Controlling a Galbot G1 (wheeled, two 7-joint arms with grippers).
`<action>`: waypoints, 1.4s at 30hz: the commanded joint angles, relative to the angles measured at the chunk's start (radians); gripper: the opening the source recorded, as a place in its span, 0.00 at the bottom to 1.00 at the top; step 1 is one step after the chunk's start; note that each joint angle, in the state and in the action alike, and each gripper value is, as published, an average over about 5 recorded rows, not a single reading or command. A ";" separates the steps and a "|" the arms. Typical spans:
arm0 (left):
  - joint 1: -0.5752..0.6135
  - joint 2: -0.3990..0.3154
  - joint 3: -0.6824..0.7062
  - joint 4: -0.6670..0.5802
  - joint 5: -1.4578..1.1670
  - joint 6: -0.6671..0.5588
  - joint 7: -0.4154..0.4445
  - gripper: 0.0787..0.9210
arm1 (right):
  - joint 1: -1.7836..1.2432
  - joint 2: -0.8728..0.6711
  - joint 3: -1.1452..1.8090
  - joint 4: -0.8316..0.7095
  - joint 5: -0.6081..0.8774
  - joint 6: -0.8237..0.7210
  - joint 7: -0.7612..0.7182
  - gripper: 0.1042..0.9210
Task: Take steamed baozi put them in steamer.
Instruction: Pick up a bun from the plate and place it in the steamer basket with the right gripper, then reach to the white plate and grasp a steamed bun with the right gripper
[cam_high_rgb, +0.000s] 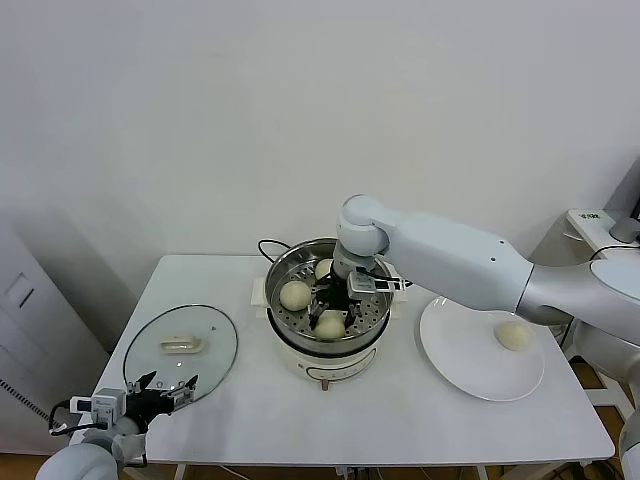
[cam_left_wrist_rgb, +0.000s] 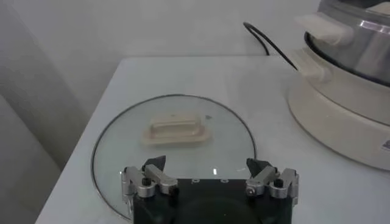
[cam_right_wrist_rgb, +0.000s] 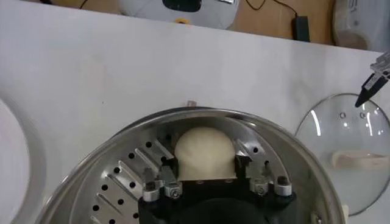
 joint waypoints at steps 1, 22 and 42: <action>0.000 0.000 0.000 0.001 -0.001 -0.001 0.001 0.88 | -0.018 0.001 0.030 -0.006 -0.045 0.009 0.000 0.82; 0.003 0.004 -0.009 -0.005 -0.003 0.000 0.000 0.88 | 0.222 -0.288 0.069 -0.307 0.333 -0.367 -0.132 0.88; 0.003 0.005 -0.013 -0.017 -0.008 0.003 -0.002 0.88 | -0.048 -0.504 0.150 -0.473 0.170 -0.417 -0.155 0.88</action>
